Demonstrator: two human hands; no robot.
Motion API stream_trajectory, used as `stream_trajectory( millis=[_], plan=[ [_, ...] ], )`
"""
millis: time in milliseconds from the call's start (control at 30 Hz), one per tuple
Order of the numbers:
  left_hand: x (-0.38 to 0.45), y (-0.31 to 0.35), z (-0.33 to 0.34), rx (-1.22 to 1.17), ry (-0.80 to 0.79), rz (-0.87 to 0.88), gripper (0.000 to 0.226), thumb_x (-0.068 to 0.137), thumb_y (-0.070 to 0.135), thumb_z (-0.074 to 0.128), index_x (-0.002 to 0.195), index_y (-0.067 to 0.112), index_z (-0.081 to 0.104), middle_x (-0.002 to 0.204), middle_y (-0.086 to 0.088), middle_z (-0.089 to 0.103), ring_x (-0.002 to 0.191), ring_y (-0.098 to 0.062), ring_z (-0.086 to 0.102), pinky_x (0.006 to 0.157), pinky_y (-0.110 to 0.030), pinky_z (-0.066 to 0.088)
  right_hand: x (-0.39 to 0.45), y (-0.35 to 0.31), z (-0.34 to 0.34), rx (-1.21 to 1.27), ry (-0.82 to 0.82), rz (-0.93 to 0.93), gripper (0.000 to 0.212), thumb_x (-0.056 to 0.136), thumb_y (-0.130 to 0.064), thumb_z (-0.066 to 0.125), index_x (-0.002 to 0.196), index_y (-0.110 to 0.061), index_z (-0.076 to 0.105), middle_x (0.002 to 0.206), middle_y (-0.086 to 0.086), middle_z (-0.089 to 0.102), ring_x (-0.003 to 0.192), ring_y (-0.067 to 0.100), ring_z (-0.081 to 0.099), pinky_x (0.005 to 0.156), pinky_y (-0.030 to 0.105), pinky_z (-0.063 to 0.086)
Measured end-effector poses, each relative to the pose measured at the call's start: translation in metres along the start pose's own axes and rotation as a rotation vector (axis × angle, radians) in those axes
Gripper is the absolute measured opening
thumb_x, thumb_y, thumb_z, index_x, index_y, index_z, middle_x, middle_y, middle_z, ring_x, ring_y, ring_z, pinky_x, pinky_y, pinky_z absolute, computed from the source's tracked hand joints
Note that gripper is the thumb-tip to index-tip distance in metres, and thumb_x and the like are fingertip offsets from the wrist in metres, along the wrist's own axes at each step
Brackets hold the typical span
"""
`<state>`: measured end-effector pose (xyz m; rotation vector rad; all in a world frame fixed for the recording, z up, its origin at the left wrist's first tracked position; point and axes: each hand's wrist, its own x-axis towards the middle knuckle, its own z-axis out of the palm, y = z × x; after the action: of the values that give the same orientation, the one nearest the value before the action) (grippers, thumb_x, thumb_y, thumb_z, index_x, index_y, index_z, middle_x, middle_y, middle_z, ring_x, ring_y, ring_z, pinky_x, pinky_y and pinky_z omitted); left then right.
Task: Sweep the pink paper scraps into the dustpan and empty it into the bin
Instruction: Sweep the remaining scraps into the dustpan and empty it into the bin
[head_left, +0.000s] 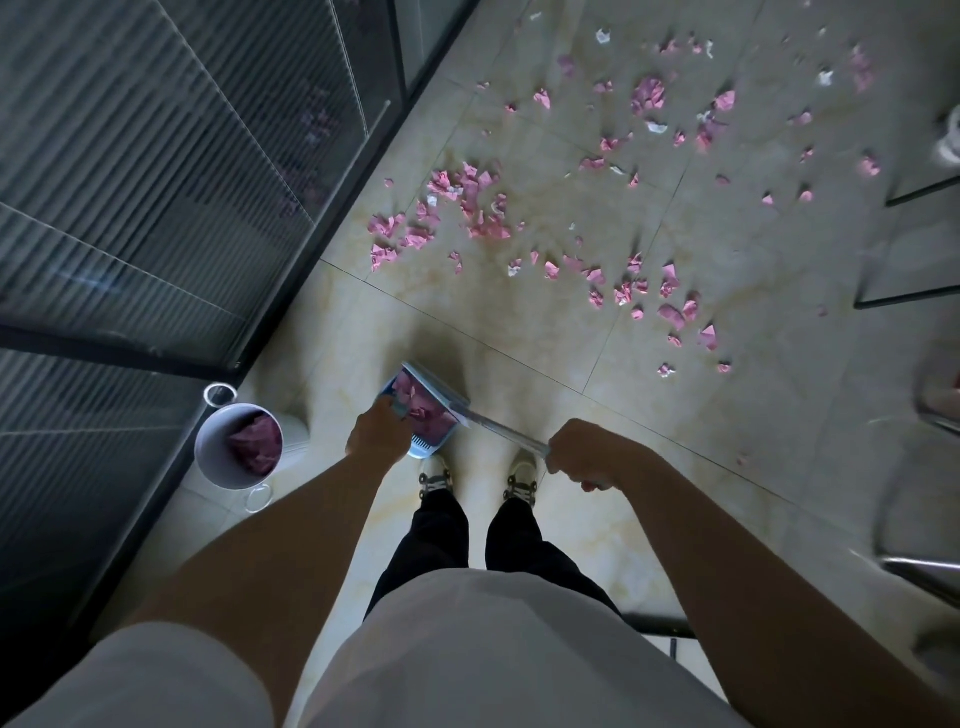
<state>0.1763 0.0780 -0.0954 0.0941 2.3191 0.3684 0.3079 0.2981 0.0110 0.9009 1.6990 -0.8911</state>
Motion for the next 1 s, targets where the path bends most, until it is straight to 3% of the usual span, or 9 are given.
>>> stream_trajectory(
  millis=[67,133,367,600,667,734,800,900,1000],
  plan=[
    [0.001,0.0,0.001,-0.002,-0.002,0.003,0.031,0.092,0.024,0.045,0.119,0.01,0.052,0.109,-0.016,0.064,0.087,-0.031,0.058,0.071,-0.033,0.043,-0.01,0.002,-0.011,0.09,0.025,0.019,0.011,0.086,-0.004,0.052,0.076,-0.007,0.057,0.059,0.008,0.045,0.04,0.017,0.039,0.038,0.014,0.026],
    [0.001,0.001,0.0,-0.01,-0.008,-0.007,0.032,0.091,0.024,0.045,0.119,0.01,0.053,0.111,-0.017,0.064,0.095,-0.035,0.06,0.074,-0.034,0.044,-0.018,0.004,-0.018,0.131,0.028,0.021,0.015,0.085,-0.005,0.054,0.07,-0.008,0.052,0.057,0.006,0.039,0.039,0.016,0.033,0.039,0.014,0.024],
    [-0.004,-0.003,-0.008,-0.045,0.024,-0.013,0.029,0.091,0.027,0.05,0.113,0.01,0.056,0.11,-0.015,0.066,0.099,-0.034,0.061,0.079,-0.033,0.045,-0.012,0.013,-0.025,0.167,0.098,0.02,0.006,0.083,-0.008,0.053,0.078,-0.008,0.056,0.06,0.008,0.042,0.041,0.018,0.039,0.045,0.019,0.025],
    [-0.027,-0.009,-0.018,-0.175,0.135,-0.118,0.035,0.09,0.025,0.055,0.12,0.007,0.058,0.116,-0.017,0.065,0.106,-0.036,0.06,0.087,-0.037,0.048,0.003,0.017,-0.02,0.172,0.185,-0.011,0.015,0.084,-0.01,0.05,0.092,-0.002,0.059,0.065,0.008,0.048,0.042,0.016,0.047,0.041,0.015,0.028],
    [-0.038,-0.013,-0.02,-0.242,0.17,-0.167,0.032,0.089,0.024,0.056,0.115,0.006,0.059,0.107,-0.017,0.067,0.097,-0.037,0.063,0.083,-0.038,0.051,0.007,0.016,-0.018,0.163,0.203,-0.023,0.012,0.084,-0.01,0.05,0.091,-0.004,0.057,0.065,0.008,0.048,0.039,0.015,0.047,0.039,0.013,0.029],
    [-0.052,-0.014,-0.022,-0.437,0.149,-0.221,0.024,0.089,0.023,0.056,0.107,0.007,0.058,0.081,-0.013,0.064,0.069,-0.033,0.063,0.06,-0.033,0.052,0.011,0.016,-0.018,0.171,0.218,-0.034,0.008,0.086,-0.01,0.052,0.089,-0.004,0.055,0.063,0.009,0.046,0.031,0.013,0.046,0.037,0.011,0.028],
    [-0.07,-0.014,-0.026,-0.756,0.059,-0.241,0.016,0.089,0.018,0.057,0.102,0.01,0.053,0.063,-0.007,0.049,0.046,-0.02,0.043,0.045,-0.024,0.035,0.012,0.015,-0.019,0.188,0.22,-0.041,0.006,0.088,-0.009,0.052,0.088,-0.003,0.054,0.06,0.009,0.043,0.026,0.012,0.043,0.034,0.011,0.028],
    [-0.101,-0.013,-0.036,-1.063,-0.049,-0.187,0.012,0.088,0.012,0.059,0.089,0.016,0.047,0.062,-0.004,0.041,0.046,-0.013,0.033,0.046,-0.022,0.028,0.014,0.014,-0.021,0.165,0.216,-0.079,0.008,0.09,-0.006,0.05,0.088,-0.001,0.056,0.06,0.01,0.045,0.033,0.014,0.045,0.037,0.014,0.029],
    [-0.125,-0.011,-0.045,-1.224,-0.069,-0.184,0.016,0.088,0.01,0.055,0.098,0.014,0.043,0.068,-0.008,0.05,0.046,-0.014,0.041,0.046,-0.022,0.034,0.017,0.012,-0.018,0.1,0.208,-0.109,0.01,0.09,-0.004,0.048,0.091,0.001,0.057,0.062,0.012,0.048,0.043,0.018,0.049,0.038,0.014,0.03]
  ],
)
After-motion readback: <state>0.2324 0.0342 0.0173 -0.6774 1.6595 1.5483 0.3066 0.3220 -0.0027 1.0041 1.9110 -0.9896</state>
